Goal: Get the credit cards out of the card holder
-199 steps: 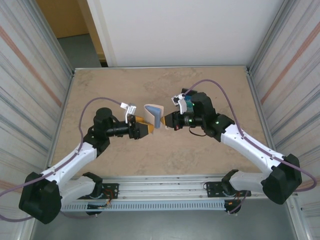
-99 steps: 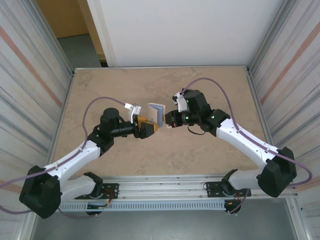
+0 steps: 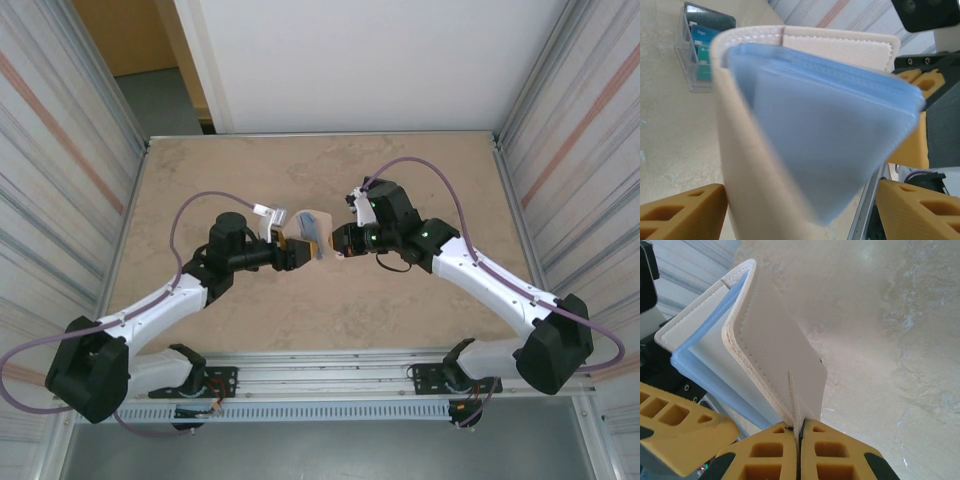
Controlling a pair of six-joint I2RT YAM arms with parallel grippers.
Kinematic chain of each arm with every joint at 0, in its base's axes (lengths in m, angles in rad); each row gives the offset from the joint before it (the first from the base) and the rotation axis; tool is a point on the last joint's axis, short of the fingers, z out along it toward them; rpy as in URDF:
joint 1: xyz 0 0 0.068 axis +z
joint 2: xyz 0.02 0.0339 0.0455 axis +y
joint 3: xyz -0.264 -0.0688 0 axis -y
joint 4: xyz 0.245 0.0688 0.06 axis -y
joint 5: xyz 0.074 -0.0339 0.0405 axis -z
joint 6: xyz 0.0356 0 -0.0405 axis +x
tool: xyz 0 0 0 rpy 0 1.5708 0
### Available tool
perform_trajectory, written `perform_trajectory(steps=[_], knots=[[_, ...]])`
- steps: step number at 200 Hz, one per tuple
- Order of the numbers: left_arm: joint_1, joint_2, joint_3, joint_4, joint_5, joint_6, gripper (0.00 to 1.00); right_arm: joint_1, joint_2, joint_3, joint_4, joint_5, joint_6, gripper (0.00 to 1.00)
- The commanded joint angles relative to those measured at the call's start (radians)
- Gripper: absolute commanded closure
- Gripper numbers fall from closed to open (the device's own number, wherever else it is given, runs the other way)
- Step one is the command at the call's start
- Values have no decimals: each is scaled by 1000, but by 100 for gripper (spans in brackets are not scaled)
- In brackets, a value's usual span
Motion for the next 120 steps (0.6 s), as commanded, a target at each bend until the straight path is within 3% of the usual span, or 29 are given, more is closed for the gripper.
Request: perform_trajectory(steps=[1,115,120], knots=[[-9,-2,25,0,-18,7,30,8,-14,37,3,19,15,100],[-10,-30,29,-18,-39,2,69,8,-27,7,55,-25,2,100],[-10,-31,30,-18,-39,0,70,9,-28,1,61,-27,-6,96]])
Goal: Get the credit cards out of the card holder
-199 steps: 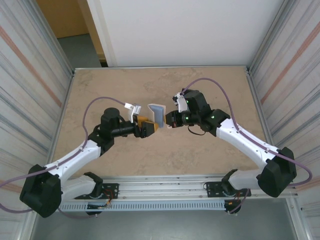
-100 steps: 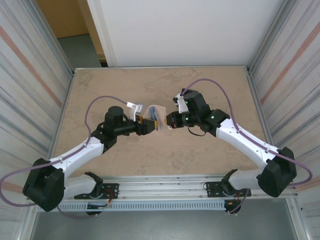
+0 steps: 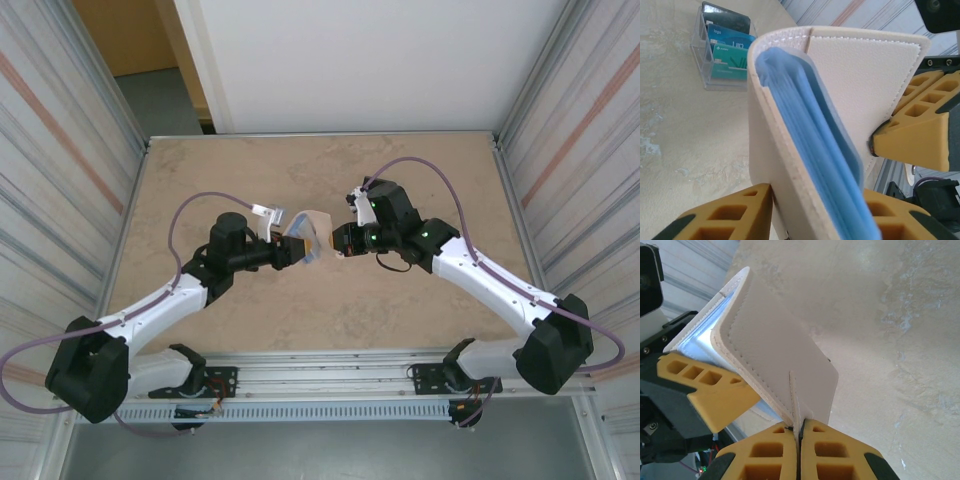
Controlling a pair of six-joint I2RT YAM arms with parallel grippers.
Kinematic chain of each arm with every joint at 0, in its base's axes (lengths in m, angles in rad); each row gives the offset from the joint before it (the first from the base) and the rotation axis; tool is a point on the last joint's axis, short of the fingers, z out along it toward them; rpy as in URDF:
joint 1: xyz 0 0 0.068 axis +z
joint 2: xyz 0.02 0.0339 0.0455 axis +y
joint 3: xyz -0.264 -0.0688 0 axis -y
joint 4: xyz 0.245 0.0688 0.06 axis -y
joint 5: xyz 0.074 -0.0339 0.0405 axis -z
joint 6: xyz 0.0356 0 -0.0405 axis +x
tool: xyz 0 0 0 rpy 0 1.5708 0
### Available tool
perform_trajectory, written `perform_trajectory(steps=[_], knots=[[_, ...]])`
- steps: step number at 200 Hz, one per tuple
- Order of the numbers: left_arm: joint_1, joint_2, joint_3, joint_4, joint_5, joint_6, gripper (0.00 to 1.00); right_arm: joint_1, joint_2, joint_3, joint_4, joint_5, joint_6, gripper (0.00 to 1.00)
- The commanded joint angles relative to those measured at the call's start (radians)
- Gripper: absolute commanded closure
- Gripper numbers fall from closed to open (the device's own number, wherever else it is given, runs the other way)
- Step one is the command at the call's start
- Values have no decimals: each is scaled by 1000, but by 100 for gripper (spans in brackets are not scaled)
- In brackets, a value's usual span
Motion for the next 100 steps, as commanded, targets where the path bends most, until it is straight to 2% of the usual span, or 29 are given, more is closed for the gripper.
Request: perform_trajectory(steps=[1,21,30,72,100], knots=[[-10,-31,30,4,1,1,71,10,-28,-1,56,-31,-8,94],[-9,-35,35,1,-5,-18,73,33,-38,-16,65,-4,-59,71],[-10,-38,41,-4,-7,-29,74,56,-43,-18,57,38,-91,63],[-9,-43,76,-63,-11,-61,82,150,-38,-21,20,231,-212,43],[-7,-46,98,-102,6,-73,83,172,-38,-44,30,280,-255,31]])
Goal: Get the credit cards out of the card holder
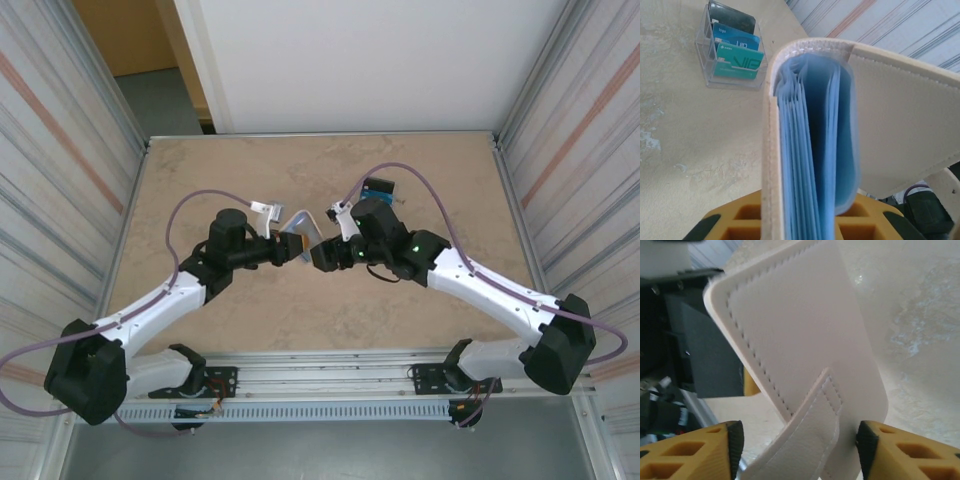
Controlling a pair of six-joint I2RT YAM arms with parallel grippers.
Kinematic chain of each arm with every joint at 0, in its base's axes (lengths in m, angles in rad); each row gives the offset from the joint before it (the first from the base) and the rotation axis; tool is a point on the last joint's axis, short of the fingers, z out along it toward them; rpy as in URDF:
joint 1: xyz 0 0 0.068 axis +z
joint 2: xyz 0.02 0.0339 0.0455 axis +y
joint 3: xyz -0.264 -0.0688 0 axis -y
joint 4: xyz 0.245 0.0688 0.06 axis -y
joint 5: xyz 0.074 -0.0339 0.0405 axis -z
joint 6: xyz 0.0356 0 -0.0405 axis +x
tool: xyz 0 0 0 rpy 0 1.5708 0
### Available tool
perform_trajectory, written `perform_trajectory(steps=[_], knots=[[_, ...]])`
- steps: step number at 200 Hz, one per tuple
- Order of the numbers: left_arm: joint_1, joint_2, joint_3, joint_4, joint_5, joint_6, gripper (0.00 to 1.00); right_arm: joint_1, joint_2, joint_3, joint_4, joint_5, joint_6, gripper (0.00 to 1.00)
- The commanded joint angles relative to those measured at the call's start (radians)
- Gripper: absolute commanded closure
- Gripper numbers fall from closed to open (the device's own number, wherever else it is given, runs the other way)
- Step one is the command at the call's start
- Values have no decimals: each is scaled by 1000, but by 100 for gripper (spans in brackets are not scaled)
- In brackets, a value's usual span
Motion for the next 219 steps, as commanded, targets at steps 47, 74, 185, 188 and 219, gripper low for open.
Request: perform_trajectory(steps=[47,74,185,188,219], knots=[[8,-36,84,-73,68,-52,83,39,-42,-79,44,140,-143,18],[11,-31,101,-106,80,-53,83,46,-60,-104,88,134,-161,13],[14,-30,100,-104,166,-74,82,46,-48,-111,163,73,-172,16],[15,-29,99,-101,168,-75,82,45,-47,-112,163,69,-172,16],[15,-26,99,-79,178,-89,82,46,-44,-117,160,63,-166,19]])
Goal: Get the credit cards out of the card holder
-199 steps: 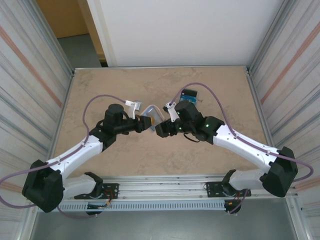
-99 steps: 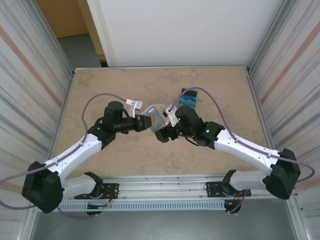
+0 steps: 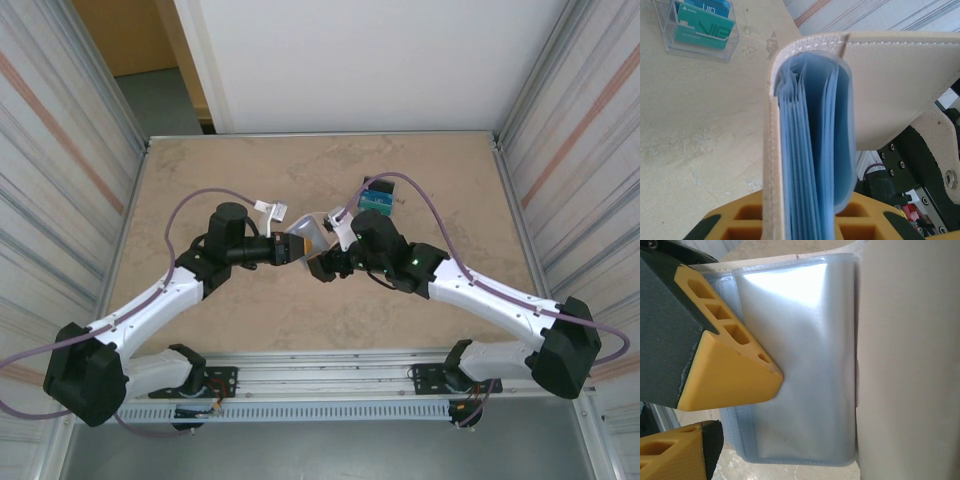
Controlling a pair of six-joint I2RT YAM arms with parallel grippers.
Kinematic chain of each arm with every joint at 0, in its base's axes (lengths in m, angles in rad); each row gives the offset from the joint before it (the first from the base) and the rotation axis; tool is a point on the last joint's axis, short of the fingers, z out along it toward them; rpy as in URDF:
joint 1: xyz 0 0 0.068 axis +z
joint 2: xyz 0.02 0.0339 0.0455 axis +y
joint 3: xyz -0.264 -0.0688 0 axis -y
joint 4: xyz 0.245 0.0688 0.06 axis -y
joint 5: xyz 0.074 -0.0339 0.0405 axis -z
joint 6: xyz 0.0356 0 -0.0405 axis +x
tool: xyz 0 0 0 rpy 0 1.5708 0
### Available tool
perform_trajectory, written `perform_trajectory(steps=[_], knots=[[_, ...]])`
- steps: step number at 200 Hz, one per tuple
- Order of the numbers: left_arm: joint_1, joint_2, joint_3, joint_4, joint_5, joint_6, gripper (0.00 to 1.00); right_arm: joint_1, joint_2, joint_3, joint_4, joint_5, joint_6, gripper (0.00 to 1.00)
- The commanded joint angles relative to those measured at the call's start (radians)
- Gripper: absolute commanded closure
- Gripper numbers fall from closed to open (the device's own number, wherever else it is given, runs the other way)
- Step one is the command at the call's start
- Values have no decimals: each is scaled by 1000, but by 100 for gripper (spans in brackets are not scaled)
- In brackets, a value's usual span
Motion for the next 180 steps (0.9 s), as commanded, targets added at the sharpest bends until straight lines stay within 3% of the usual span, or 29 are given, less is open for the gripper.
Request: perform_trajectory(steps=[1,49,142,180], knots=[[11,-17,25,61,38,-21,82,3,-2,-11,14,-18,-10,19],[12,-21,19,91,53,-48,81,-16,0,-28,27,-40,5,24],[11,-17,10,152,105,-80,72,-62,-30,-74,83,-108,54,46],[11,-17,6,165,111,-85,71,-62,-34,-90,128,-124,87,60]])
